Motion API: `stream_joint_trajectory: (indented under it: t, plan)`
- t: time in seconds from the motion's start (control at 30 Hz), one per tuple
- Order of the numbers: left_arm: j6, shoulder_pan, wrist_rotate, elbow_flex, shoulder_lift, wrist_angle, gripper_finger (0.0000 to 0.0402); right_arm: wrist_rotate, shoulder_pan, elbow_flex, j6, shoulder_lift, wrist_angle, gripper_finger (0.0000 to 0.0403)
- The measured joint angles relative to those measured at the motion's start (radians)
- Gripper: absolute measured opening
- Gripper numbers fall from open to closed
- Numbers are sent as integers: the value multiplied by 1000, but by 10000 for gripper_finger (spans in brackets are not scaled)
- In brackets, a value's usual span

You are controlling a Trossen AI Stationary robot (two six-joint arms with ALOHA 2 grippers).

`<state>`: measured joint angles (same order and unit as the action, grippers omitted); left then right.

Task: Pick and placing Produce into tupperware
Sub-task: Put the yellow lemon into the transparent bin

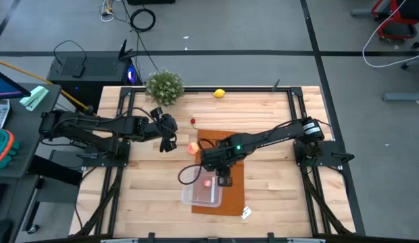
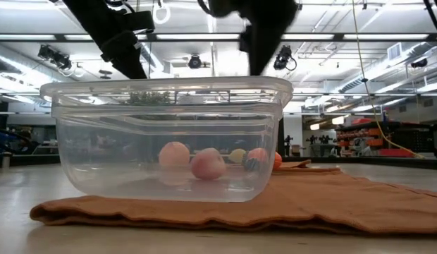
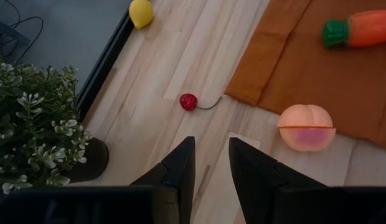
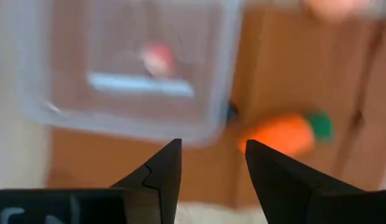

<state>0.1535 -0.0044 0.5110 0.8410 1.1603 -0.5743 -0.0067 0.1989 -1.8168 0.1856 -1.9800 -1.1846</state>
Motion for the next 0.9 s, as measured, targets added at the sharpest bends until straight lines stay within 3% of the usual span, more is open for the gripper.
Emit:
stream_joint_trajectory:
  t: [0.17,0.53,0.9]
  plan:
    - [0,0,0,0,0,0,107,87,-22,74,56,34,-60,150]
    - [-5,0,0,0,0,0,107,84,-91,424,144,222,88,150]
    - [0,0,0,0,0,0,107,78,-290,614,33,339,194,150]
